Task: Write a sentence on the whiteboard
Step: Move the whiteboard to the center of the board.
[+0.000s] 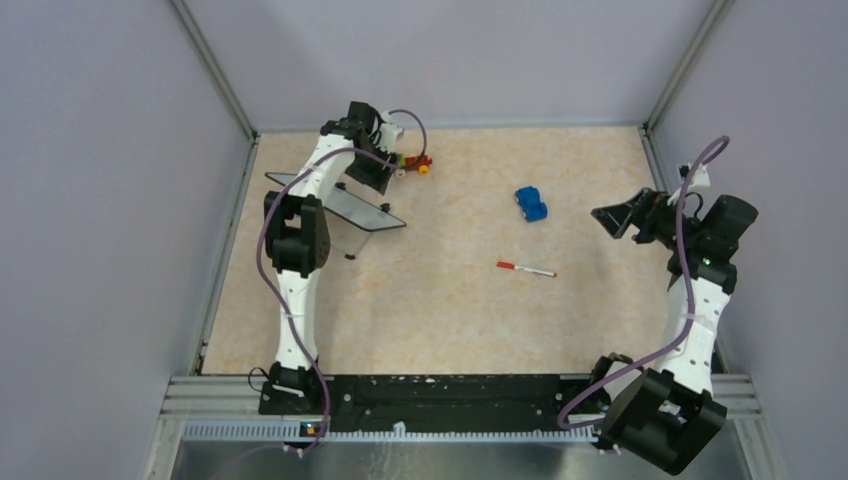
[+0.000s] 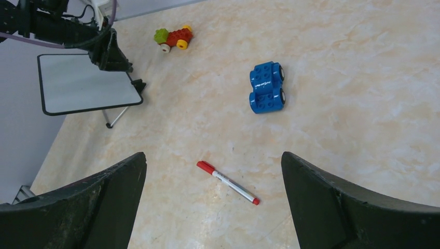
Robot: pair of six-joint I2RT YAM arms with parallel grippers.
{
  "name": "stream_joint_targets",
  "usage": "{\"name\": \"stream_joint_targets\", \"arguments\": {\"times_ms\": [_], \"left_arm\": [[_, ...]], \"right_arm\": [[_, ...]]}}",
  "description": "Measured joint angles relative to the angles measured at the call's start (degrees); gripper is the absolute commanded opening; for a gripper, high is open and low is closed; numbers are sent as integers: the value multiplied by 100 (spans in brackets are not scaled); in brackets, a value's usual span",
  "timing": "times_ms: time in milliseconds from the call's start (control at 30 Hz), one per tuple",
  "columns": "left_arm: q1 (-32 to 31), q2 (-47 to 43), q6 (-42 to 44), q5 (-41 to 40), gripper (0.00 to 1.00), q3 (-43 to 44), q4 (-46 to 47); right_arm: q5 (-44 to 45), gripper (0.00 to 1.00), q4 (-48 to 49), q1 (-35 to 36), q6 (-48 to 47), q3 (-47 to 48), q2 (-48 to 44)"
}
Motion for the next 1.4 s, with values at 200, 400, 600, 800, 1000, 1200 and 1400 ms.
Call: {"name": "stream_joint_targets", "arguments": {"times_ms": [200, 400, 600, 800, 1000, 1200, 1400], "left_arm": [[15, 297, 96, 308, 70, 0, -17], [-26, 568, 70, 654, 67, 39, -26], [-20, 719, 48, 994, 50, 42, -166], [-31, 667, 116, 1394, 37, -153, -212], [-90, 175, 170, 1429, 30, -981, -144], [-214, -249, 267, 1344, 16, -1696, -94], [-391, -623, 448, 1178, 5, -2197, 35]], "right_arm": [[4, 98, 0, 22, -7, 0, 0], [9, 98, 0, 26, -15, 0, 0], [15, 98, 0, 46, -24, 0, 0], [50, 98, 0, 74, -55, 0, 0], [90, 98, -4, 101, -61, 0, 0], [96, 98, -7, 103, -61, 0, 0], [96, 98, -11, 103, -61, 0, -13]]}}
